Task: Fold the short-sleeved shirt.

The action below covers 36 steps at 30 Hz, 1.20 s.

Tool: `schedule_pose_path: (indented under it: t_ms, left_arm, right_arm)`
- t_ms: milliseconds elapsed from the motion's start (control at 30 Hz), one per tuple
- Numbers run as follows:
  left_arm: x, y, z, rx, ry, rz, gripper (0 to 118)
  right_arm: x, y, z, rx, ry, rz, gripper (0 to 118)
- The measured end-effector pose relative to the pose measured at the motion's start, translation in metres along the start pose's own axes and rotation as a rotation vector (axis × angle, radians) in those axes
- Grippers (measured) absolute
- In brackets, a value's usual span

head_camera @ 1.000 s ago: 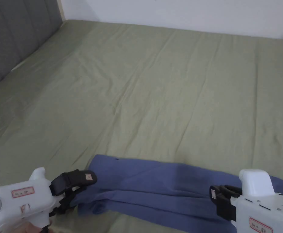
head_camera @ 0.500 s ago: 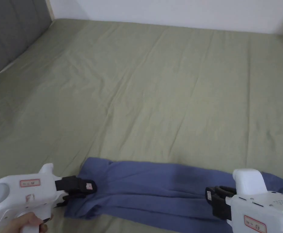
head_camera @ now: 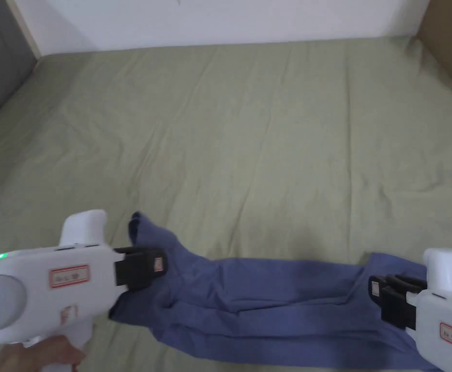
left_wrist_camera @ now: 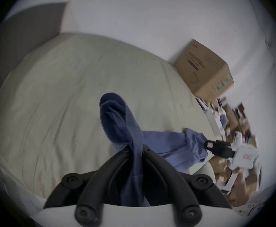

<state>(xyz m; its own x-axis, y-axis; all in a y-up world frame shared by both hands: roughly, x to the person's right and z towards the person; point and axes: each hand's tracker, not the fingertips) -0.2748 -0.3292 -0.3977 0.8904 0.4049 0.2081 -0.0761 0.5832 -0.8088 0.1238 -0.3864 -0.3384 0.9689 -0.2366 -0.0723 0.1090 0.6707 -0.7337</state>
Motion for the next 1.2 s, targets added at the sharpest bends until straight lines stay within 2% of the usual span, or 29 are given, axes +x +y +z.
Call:
schedule_pose_path:
  t_ms: [100, 233, 433, 467, 500, 533, 600, 633, 767, 833, 900, 933, 967, 1000, 1033, 1067, 1133, 1200]
  left_arm:
    - [0.065, 0.002, -0.027, -0.041, -0.088, -0.147, 6]
    - [0.122, -0.01, -0.098, -0.188, -0.177, -0.213, 6]
    - [0.154, -0.033, -0.175, -0.295, -0.156, -0.193, 7]
    - [0.154, -0.036, -0.183, -0.303, -0.148, -0.189, 10]
    - [0.153, -0.036, -0.187, -0.317, -0.145, -0.182, 23]
    - [0.153, -0.036, -0.188, -0.339, -0.151, -0.155, 42]
    - [0.146, -0.035, -0.185, -0.348, -0.214, -0.092, 98]
    - [0.143, -0.034, -0.182, -0.338, -0.206, -0.076, 107]
    - [0.132, -0.015, -0.145, -0.11, -0.127, -0.061, 107]
    - [0.122, -0.005, -0.133, -0.056, -0.087, -0.034, 107]
    - [0.111, -0.003, -0.133, -0.103, -0.077, -0.006, 104]
    - [0.105, -0.002, -0.134, -0.129, -0.067, 0.0, 93]
    - [0.101, -0.006, -0.135, -0.128, -0.051, 0.003, 69]
    - [0.099, -0.011, -0.138, -0.136, -0.008, -0.005, 26]
    - [0.099, -0.017, -0.144, -0.166, 0.052, -0.035, 7]
    - [0.1, -0.024, -0.148, -0.192, 0.075, -0.061, 7]
    - [0.1, -0.037, -0.156, -0.252, 0.021, -0.086, 3]
    - [0.105, -0.05, -0.166, -0.299, -0.038, -0.041, 2]
  right_arm:
    - [0.016, -0.001, 0.01, 0.025, -0.018, -0.046, 0]
    - [0.039, -0.004, 0.018, 0.047, -0.03, -0.105, 0]
    - [0.062, -0.011, 0.024, 0.063, -0.041, -0.174, 0]
    - [0.065, -0.012, 0.025, 0.063, -0.042, -0.176, 0]
    - [0.066, -0.012, 0.025, 0.061, -0.044, -0.177, 0]
    - [0.067, -0.013, 0.026, 0.061, -0.048, -0.18, 0]
    - [0.067, -0.014, 0.026, 0.061, -0.046, -0.187, 0]
    - [0.068, -0.015, 0.026, 0.062, -0.043, -0.195, 0]
    - [0.066, -0.019, 0.025, 0.058, -0.036, -0.208, 0]
    - [0.068, -0.021, 0.022, 0.049, -0.033, -0.213, 0]
    - [0.068, -0.022, 0.021, 0.045, -0.026, -0.22, 0]
    - [0.069, -0.023, 0.021, 0.045, -0.024, -0.222, 0]
    - [0.069, -0.023, 0.021, 0.045, -0.022, -0.223, 0]
    - [0.069, -0.024, 0.022, 0.047, -0.021, -0.225, 0]
    - [0.07, -0.024, 0.023, 0.049, -0.021, -0.227, 0]
    - [0.071, -0.024, 0.023, 0.05, -0.021, -0.23, 0]
    - [0.074, -0.025, 0.025, 0.055, -0.021, -0.239, 0]
    - [0.076, -0.024, 0.026, 0.059, -0.022, -0.246, 0]
